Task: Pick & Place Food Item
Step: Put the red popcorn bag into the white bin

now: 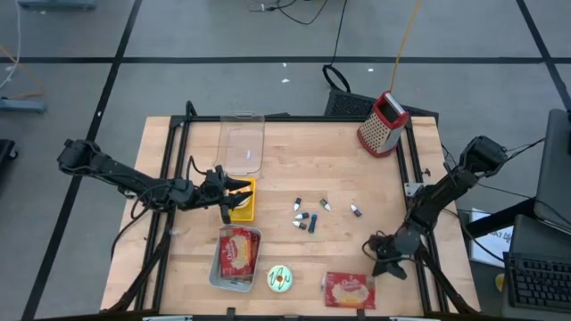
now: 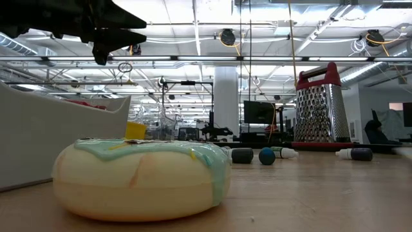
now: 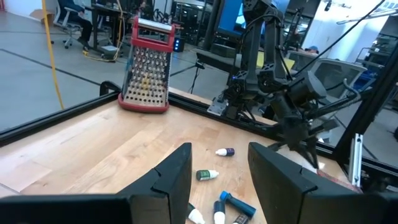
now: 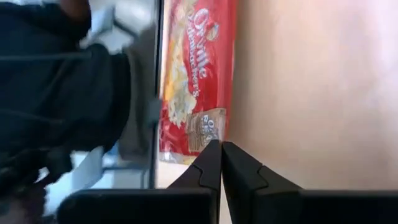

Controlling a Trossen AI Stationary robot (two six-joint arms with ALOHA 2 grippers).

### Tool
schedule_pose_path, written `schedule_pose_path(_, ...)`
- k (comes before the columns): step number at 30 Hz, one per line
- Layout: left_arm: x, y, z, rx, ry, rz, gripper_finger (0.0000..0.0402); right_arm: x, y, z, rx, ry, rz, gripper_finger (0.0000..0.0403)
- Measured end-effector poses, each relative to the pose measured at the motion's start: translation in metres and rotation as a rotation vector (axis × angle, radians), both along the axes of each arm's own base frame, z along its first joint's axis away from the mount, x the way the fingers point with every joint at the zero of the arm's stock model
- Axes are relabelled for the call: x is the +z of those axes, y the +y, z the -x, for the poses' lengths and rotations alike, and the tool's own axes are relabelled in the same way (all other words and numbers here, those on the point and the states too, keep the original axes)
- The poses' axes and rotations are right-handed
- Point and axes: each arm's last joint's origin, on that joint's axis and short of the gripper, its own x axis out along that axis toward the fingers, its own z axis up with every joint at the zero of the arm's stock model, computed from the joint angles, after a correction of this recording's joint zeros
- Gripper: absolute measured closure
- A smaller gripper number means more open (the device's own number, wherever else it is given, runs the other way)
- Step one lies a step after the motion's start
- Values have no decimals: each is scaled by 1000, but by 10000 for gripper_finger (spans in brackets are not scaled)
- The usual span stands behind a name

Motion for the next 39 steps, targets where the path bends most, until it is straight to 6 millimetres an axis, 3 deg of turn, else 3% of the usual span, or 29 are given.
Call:
schedule_pose_path(5,0,0,0,-1,-1,8,245,13,-6,-12,-75,-258,59,402)
schedule_pose_path(14,1,0,0,-2,-10,17,245,61,-21,-31,-126,-846,184,403)
schedule_pose_path(20,1,0,0,-2,-17,48,245,75,-35,-37,-157,-1032,323,402)
schedule_pose_path(25,1,0,0,-1,-20,60,245,78,-46,-42,-197,-1055,386,403)
schedule_pose_path(31,1,0,0,-1,-18,50,245,71,-46,-44,-233,-930,273,383)
schedule_pose_path(34,1,0,0,-1,-13,30,245,69,-45,-45,-261,-859,164,336)
schedule_pose_path(39,1,0,0,-1,-14,34,245,50,-42,-45,-322,-559,16,220)
